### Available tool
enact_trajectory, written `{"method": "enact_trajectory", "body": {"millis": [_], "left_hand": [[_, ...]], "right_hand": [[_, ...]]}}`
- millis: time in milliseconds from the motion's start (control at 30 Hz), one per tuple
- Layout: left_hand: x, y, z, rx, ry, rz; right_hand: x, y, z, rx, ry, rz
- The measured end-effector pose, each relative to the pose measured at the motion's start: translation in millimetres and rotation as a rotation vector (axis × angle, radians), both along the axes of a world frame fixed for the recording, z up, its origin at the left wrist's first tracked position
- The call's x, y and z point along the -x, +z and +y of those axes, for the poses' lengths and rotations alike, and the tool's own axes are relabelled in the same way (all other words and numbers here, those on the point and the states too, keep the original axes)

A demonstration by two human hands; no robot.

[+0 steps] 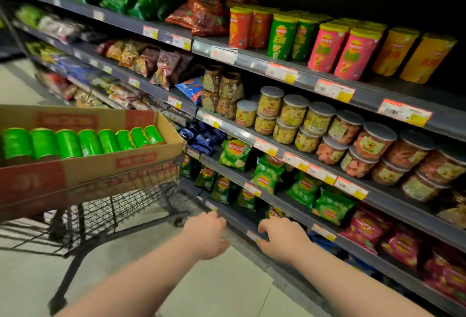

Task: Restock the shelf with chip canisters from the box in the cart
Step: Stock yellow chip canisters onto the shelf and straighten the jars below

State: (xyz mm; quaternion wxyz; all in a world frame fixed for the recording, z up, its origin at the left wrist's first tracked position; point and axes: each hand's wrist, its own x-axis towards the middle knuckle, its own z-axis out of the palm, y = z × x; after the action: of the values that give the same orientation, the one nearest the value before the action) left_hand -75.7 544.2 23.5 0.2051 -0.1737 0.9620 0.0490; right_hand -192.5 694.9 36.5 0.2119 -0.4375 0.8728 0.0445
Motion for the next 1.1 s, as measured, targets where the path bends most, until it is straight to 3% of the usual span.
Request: {"method": "enact_trajectory", "body": {"millis": [600,1100], "left_hand": [[-111.9,-4.0,-258.4,-0.089,0.346,0.083],[-126.4,0.3,-358.2,-0.044,0.535,0.236]], "right_hand": [[-76.5,-7.1,-308.2,-0.049,0.290,0.016],[-75.8,-9.2,-441.3,0.005,0.403,-0.035]]}}
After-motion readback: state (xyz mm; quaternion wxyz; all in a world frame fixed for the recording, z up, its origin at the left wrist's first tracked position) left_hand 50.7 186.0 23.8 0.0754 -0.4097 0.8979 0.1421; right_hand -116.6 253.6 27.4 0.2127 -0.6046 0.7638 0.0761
